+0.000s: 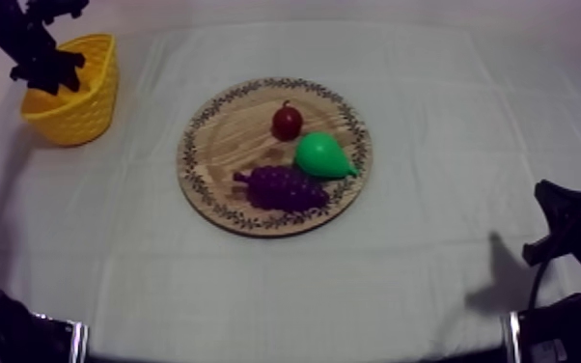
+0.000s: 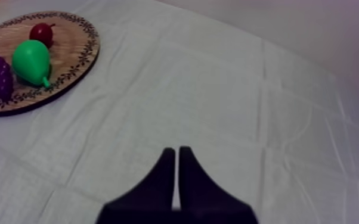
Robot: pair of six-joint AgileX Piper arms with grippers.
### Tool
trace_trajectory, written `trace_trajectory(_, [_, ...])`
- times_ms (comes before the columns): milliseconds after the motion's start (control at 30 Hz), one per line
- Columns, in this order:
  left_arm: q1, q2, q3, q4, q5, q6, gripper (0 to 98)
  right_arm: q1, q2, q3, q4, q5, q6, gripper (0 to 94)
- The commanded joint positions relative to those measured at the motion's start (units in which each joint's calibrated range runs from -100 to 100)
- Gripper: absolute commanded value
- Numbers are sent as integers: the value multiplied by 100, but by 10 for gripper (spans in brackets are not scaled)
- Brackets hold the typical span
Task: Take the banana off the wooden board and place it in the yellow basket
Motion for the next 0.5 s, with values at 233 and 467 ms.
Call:
trace_trajectory(233, [191, -1244, 735, 48, -596, -97, 360, -1, -1, 4, 0, 4, -1, 4])
trace_trajectory(467, [272, -2706, 2022, 60, -1650, -14, 131, -1, -1, 4, 0, 4, -1, 4])
